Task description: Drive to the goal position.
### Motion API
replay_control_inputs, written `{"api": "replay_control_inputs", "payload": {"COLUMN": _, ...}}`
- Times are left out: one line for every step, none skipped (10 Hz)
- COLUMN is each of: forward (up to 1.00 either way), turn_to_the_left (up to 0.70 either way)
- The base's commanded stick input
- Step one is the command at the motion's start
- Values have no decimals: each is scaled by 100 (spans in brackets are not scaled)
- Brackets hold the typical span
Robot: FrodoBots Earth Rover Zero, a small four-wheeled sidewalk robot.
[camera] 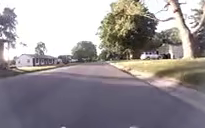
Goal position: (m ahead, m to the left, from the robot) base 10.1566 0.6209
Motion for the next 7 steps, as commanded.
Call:
{"api": "replay_control_inputs", "payload": {"forward": 100, "turn_to_the_left": 0}}
{"api": "replay_control_inputs", "payload": {"forward": 100, "turn_to_the_left": 0}}
{"api": "replay_control_inputs", "payload": {"forward": 100, "turn_to_the_left": -2}}
{"api": "replay_control_inputs", "payload": {"forward": 100, "turn_to_the_left": -1}}
{"api": "replay_control_inputs", "payload": {"forward": 100, "turn_to_the_left": 0}}
{"api": "replay_control_inputs", "payload": {"forward": 100, "turn_to_the_left": 0}}
{"api": "replay_control_inputs", "payload": {"forward": 100, "turn_to_the_left": 0}}
